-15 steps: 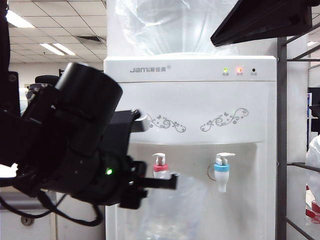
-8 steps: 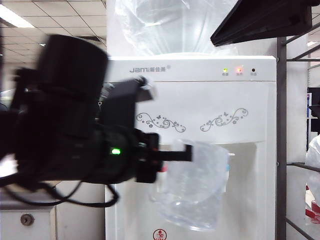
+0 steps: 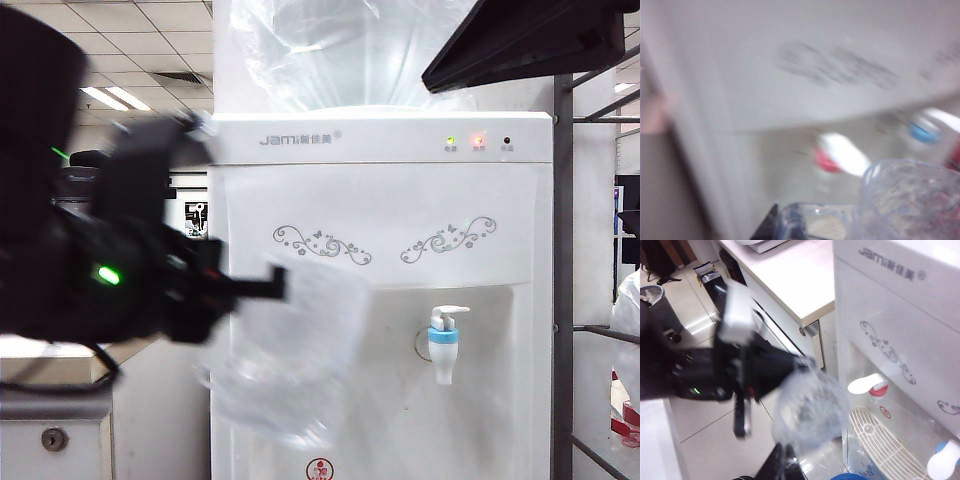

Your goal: Pick up the plastic mug from the left desk, go to the hot water outlet of the water dispenser, press the vertical switch to get some water, then put the mug back on the desk.

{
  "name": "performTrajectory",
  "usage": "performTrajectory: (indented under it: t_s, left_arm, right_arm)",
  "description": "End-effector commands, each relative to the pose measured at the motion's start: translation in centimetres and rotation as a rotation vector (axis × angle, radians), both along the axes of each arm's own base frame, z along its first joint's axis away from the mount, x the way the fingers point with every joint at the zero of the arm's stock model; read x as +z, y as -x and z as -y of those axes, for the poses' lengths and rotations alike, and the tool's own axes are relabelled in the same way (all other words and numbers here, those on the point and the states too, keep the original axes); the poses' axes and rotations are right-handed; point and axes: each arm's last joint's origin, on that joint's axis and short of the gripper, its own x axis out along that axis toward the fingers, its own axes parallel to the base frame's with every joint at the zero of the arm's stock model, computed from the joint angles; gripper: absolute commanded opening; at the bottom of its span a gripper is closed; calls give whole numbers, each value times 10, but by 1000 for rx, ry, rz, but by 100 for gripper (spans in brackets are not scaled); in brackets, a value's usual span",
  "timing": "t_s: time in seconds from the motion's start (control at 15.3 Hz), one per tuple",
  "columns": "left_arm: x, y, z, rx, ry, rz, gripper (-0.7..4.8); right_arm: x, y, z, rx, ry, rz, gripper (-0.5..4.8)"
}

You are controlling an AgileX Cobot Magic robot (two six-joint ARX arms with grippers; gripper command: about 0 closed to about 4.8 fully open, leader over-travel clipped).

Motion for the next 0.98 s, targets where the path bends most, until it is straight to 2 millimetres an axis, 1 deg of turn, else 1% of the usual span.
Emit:
performTrajectory:
  t_s: [0.07, 0.33, 0.59, 0.65, 0.79, 0.98]
  left_arm:
    - [17, 7, -13, 89, 13, 83, -5]
    - [31, 14, -31, 269, 25, 136, -5]
    - [41, 17, -42, 527, -20, 169, -5]
    - [42, 15, -47, 622, -19, 167, -5]
    - [42, 11, -53, 692, -26, 165, -5]
    - [43, -9, -74, 795, -26, 169, -5]
  right_arm:
    - [2, 0, 0, 4, -10, 15, -5]
    - [2, 0, 0, 4, -10, 15, -5]
    - [2, 0, 0, 4, -10, 15, -5]
    - [2, 0, 0, 4, -10, 16, -5]
    - [2, 0, 0, 4, -10, 15, -5]
    - [2, 0, 0, 4, -10, 15, -5]
